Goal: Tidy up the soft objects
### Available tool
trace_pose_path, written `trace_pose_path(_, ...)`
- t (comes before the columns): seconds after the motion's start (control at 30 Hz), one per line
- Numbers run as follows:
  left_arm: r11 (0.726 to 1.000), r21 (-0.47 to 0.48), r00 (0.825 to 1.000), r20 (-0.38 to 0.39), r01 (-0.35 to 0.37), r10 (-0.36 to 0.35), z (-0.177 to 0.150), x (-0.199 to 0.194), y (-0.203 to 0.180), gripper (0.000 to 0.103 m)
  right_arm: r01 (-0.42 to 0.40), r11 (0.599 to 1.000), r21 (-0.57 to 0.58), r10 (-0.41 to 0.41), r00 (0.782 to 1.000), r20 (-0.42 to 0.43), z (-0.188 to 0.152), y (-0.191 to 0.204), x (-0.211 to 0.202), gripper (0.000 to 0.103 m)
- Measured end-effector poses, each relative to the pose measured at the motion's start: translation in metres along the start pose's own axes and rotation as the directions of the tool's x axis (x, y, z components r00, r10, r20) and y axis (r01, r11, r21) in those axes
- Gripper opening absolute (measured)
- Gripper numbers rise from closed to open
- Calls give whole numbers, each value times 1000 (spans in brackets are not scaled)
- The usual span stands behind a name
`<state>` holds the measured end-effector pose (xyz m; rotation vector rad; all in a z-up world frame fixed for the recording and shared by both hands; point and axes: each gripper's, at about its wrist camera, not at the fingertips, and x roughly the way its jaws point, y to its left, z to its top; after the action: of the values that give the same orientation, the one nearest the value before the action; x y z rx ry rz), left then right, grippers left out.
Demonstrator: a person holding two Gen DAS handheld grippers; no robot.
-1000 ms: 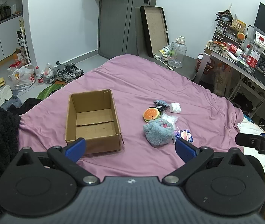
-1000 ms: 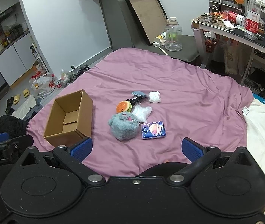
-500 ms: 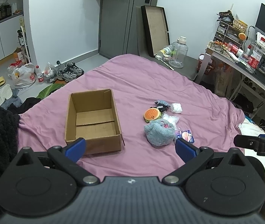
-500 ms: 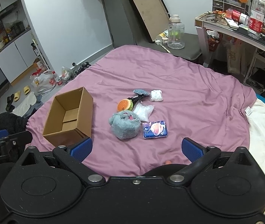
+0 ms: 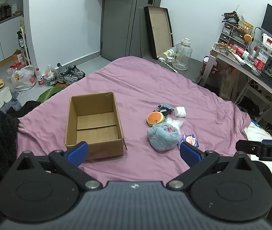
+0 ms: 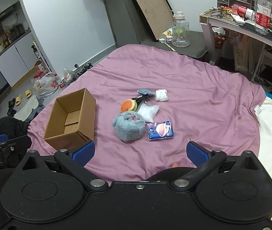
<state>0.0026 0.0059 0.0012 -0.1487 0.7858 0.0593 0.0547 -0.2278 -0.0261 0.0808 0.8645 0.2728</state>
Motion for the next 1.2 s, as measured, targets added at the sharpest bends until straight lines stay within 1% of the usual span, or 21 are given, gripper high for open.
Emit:
trace_pose_path(0.3, 1000, -14, 1000, 18, -2, 2, -3, 10, 1, 101, -33, 999, 38, 32, 999, 22, 3, -12, 14, 103)
trace_pose_path(0.4, 1000, -20, 1000, 24, -4, 4, -1, 17, 0, 101, -55, 996, 75, 53, 998, 24, 8, -19, 23, 103)
trace_pose_path(0.57, 999, -36, 999, 31, 10, -9, 2, 33, -2, 100, -93, 991, 98, 90, 995, 30, 14, -23, 43, 102)
trace_pose_path(0.73, 999, -34, 999, 28, 24, -23, 6, 53, -6, 99, -111, 984, 138, 111, 994, 11, 21, -27, 70, 98)
trace_pose_path(0.8, 999, -39, 999, 27, 30, -29, 7, 61, -5, 98, -118, 980, 161, 119, 993, -2, 23, -30, 81, 92)
trace_pose_path(0.93, 999, -37, 999, 7, 33, -33, 9, 80, -10, 91, -128, 969, 212, 136, 990, -28, 29, -36, 102, 87)
trace_pose_path(1.03, 999, -37, 999, -12, 40, -40, 12, 94, -12, 86, -121, 965, 233, 134, 990, -43, 31, -39, 116, 84)
trace_pose_path(1.1, 998, -48, 999, -25, 45, -46, 13, 103, -12, 81, -129, 959, 253, 147, 988, -54, 33, -42, 126, 80)
trace_pose_path(1.2, 997, -66, 998, -35, 47, -49, 15, 116, -12, 76, -139, 951, 277, 164, 984, -69, 34, -44, 141, 77)
